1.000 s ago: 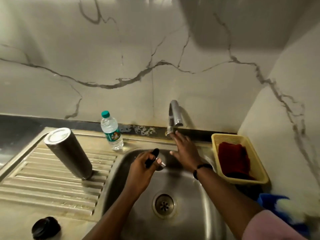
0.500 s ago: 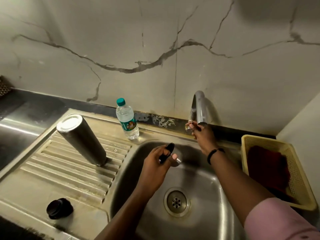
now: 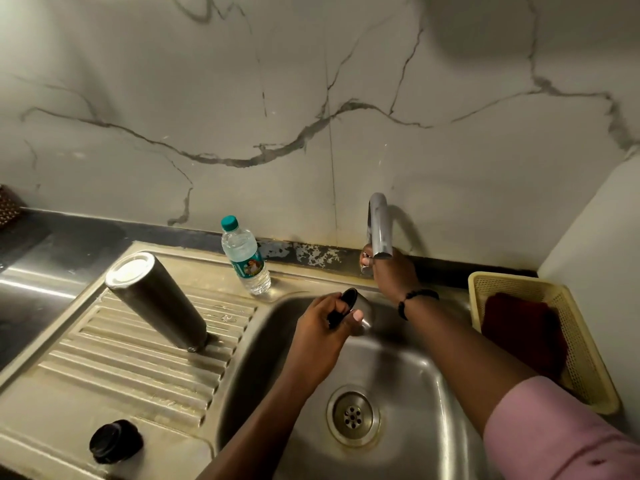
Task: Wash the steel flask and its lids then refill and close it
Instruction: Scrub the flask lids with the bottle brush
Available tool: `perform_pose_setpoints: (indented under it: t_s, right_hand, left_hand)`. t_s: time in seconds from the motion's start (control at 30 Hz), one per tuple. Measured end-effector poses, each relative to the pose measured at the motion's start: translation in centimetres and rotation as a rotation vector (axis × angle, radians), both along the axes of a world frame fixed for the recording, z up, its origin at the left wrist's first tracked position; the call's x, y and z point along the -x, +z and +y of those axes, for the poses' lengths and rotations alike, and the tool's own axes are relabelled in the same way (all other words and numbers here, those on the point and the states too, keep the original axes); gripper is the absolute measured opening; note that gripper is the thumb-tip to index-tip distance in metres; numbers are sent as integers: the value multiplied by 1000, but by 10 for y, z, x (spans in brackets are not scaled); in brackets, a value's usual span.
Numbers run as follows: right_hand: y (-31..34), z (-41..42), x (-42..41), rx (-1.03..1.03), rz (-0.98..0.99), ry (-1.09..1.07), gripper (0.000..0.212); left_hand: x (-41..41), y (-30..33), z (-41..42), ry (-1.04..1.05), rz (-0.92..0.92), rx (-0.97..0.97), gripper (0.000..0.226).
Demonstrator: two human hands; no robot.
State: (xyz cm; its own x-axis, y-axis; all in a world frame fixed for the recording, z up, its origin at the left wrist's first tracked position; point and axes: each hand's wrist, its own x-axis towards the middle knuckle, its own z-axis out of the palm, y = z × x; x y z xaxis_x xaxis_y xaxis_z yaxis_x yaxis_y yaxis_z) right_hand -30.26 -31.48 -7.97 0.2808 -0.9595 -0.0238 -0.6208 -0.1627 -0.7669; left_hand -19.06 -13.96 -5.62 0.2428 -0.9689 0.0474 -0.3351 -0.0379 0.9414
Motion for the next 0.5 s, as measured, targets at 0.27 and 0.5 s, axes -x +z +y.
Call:
perform_pose_setpoints:
  t_s: [0.27,0.5]
  right_hand:
    - [5,-4,-1,-21,-36,7,26]
    - [22,29,16,-87,-265,-104,15]
  left_hand:
    - [5,5,-9,-2,-40,16,11]
    - [13,2,-9,23,69,-23,11]
